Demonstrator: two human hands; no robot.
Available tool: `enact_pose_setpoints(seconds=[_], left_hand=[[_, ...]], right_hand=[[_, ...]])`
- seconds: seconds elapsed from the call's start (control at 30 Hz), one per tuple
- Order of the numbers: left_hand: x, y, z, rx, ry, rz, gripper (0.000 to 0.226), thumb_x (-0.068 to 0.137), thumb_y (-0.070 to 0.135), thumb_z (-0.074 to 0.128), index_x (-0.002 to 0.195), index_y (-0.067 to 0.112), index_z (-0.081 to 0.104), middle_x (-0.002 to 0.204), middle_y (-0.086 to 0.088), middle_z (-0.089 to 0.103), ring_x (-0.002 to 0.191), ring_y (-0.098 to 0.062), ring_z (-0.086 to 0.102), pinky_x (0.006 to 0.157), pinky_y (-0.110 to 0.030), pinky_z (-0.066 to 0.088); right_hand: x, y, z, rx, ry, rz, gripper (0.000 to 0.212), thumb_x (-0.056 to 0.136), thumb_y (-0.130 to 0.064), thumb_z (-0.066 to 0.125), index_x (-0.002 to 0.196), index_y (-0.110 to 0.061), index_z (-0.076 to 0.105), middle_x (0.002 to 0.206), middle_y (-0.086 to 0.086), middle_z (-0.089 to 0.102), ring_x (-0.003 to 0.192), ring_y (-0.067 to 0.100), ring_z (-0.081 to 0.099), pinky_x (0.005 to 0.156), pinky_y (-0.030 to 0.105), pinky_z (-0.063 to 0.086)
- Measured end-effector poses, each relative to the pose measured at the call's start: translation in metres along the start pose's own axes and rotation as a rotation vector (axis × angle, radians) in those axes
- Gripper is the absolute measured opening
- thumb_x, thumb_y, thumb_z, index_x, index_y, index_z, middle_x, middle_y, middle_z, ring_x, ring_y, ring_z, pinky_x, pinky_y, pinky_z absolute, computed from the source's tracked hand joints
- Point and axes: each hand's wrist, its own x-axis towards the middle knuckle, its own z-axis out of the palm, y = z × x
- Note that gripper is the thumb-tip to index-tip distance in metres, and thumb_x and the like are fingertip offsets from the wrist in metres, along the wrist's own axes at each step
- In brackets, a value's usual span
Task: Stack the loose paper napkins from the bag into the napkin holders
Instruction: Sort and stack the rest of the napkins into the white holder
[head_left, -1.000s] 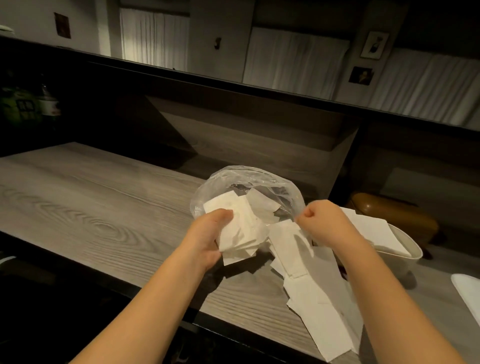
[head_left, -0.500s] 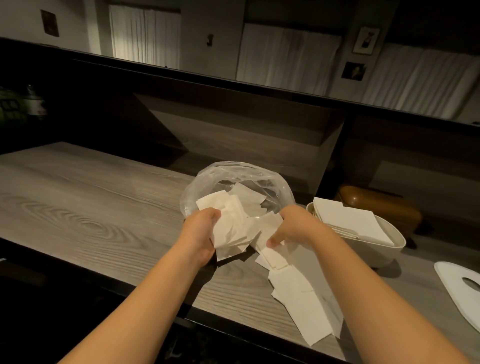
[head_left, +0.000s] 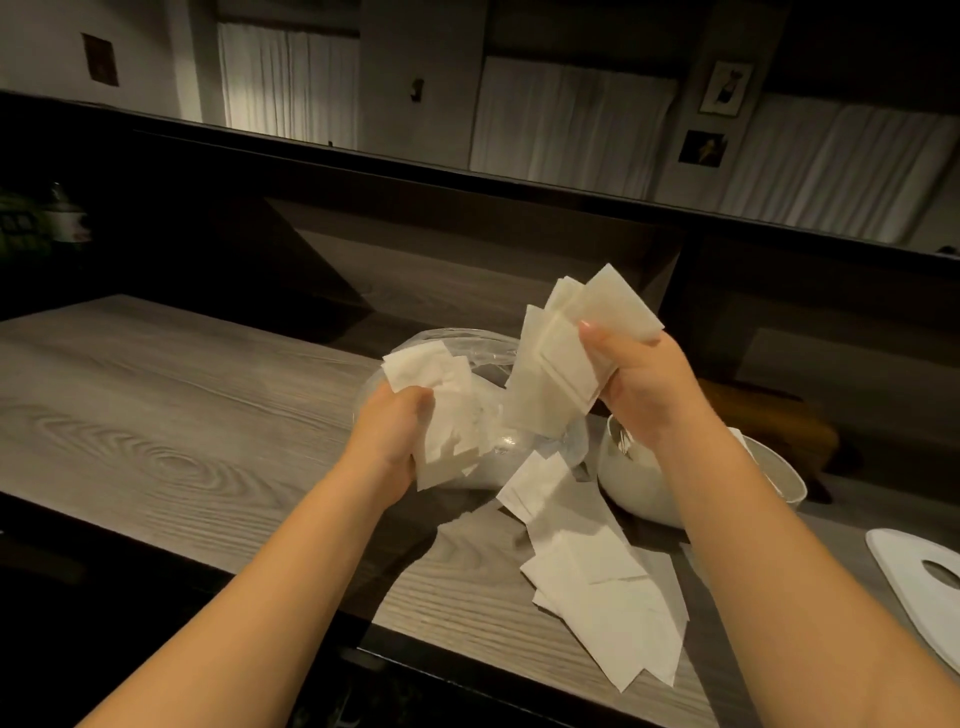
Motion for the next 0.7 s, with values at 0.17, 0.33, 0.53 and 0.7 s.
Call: enact_pose_setpoints(seconds=[0.17,0.33,0.53,0.7], left_hand=[[-0.007,-0.003,0.013,-0.051,-0.162,-0.161,0.020,0.098,0.018,0.056,0.117,0.017,0.063,0.102,-0.010,0.074,0.093,-0.030,0.071,0.067,-0.041,0.058],[-0.011,-0.012,0.013,-0.230,-0.302,-0.233,0.040,0.102,0.043,0.043,0.124,0.016,0.063,0.113,-0.015,0.072,0.103,-0.033,0.070,0.083,-0.045,0.057],[-0.017,-0.017,0.002,-0.203,-0.368,-0.229,0.035,0.091,0.028,0.059,0.121,0.011,0.062,0.105,-0.010,0.075,0.089,-0.024,0.074,0.064,-0.033,0.060],[-0.016,-0.022,0.004,-0.168,-0.295,-0.215,0.024,0.102,0.017,0.046,0.121,0.010,0.060,0.100,-0.010,0.076,0.083,-0.022,0.075,0.060,-0.034,0.059]], right_hand=[[0.005,0.006,0.029,-0.144,-0.071,0.177,0.028,0.083,-0.014,0.076,0.108,-0.017,0.064,0.101,0.001,0.072,0.095,0.022,0.070,0.083,0.043,0.059],[0.007,0.032,0.042,-0.254,-0.027,0.221,0.037,0.084,-0.015,0.076,0.119,-0.013,0.064,0.108,0.003,0.071,0.092,0.019,0.067,0.071,0.034,0.056],[0.011,0.039,0.045,-0.299,0.029,0.281,0.042,0.090,-0.029,0.070,0.129,-0.017,0.060,0.116,0.003,0.068,0.101,0.024,0.066,0.092,0.043,0.055],[0.011,0.034,0.046,-0.148,0.125,0.272,0.026,0.091,-0.020,0.068,0.115,-0.013,0.064,0.101,0.007,0.070,0.090,0.025,0.068,0.079,0.040,0.058]])
